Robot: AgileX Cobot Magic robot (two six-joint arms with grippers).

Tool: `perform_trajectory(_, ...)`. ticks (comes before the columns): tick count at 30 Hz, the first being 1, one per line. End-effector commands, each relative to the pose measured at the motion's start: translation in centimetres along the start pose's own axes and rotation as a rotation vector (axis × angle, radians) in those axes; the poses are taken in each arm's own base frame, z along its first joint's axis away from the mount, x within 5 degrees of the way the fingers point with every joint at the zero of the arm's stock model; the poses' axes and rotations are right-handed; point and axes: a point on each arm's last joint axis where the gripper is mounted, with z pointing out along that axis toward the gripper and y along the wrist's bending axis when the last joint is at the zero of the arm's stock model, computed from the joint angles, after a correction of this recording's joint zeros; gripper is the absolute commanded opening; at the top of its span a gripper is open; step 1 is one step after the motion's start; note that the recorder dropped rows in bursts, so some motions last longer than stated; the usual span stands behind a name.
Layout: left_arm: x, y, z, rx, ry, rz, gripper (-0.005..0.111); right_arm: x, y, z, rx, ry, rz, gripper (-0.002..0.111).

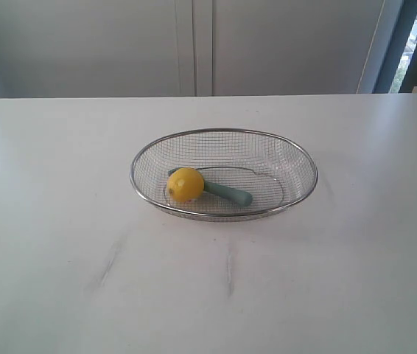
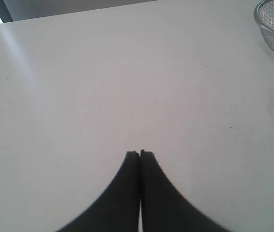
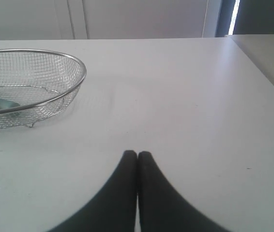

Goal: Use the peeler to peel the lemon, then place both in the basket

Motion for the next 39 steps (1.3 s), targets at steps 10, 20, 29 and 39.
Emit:
perform_trajectory(10, 0.08, -0.02, 0.02, 0.000, -0.003, -0.009, 0.000, 0.01, 0.00, -0.04, -0.001, -0.007, 0.002, 0.000)
perform_trajectory(20, 0.08, -0.02, 0.02, 0.000, -0.003, -0.009, 0.000, 0.01, 0.00, -0.04, -0.001, -0.007, 0.002, 0.000)
perform_trajectory(29, 0.08, -0.02, 0.02, 0.000, -0.003, -0.009, 0.000, 0.01, 0.00, -0.04, -0.001, -0.007, 0.002, 0.000)
perform_trajectory(39, 0.08, -0.02, 0.02, 0.000, -0.003, -0.009, 0.000, 0.01, 0.00, -0.04, -0.001, -0.007, 0.002, 0.000)
